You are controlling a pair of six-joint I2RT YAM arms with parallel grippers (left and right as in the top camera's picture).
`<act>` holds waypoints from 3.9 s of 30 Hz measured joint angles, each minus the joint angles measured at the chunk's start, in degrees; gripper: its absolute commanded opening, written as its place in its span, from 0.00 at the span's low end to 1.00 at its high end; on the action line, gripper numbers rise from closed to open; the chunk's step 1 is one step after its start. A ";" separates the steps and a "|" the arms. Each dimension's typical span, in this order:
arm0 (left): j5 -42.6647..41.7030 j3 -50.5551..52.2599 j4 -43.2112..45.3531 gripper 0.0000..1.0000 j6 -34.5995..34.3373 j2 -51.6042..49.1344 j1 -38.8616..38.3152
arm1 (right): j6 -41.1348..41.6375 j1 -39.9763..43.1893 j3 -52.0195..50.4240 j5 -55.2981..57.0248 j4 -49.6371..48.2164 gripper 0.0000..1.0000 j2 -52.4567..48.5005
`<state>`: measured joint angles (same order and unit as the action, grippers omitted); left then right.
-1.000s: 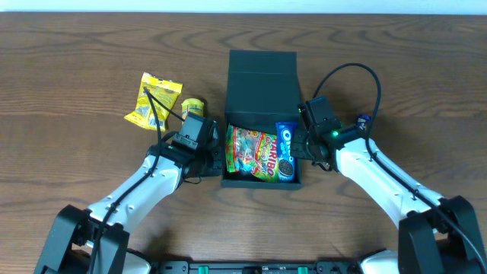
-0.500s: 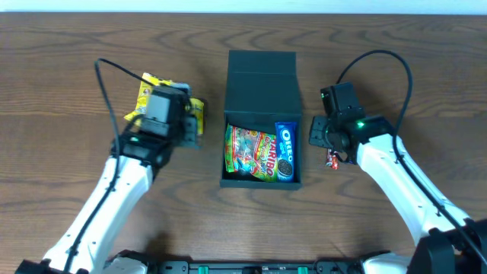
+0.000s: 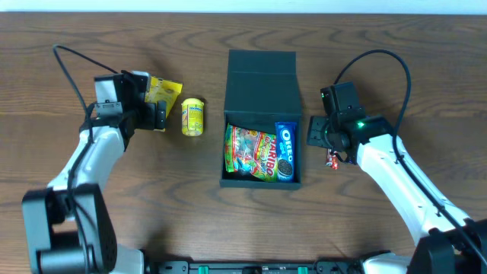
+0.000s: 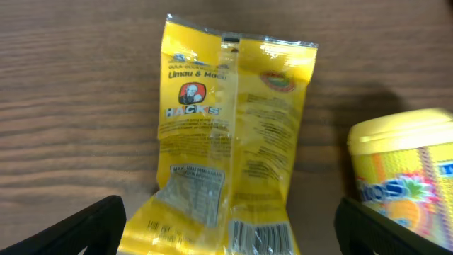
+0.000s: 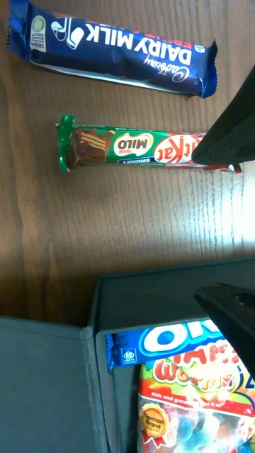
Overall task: Pack container
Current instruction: 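Grasp the yellow Hacks bag with the left gripper, then lower the Hacks bag into the box with the left gripper and release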
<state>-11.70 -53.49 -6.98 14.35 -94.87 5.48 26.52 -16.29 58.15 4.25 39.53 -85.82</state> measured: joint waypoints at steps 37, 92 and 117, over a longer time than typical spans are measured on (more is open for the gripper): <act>1.11 -9.68 -27.28 0.06 -9.07 20.52 -12.17 | -0.46 16.90 0.00 -4.50 8.07 0.51 0.07; 9.40 -9.94 -22.64 0.06 -31.87 -6.32 -48.89 | -2.23 19.12 0.00 -7.48 9.75 0.68 0.09; 17.09 -7.76 -24.13 0.06 -28.35 -2.29 -48.76 | -3.58 19.12 0.00 -7.50 10.56 0.69 0.09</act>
<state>5.39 -61.25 -31.11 -14.00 -97.17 -43.29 22.94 2.83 58.15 -3.25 50.09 -85.73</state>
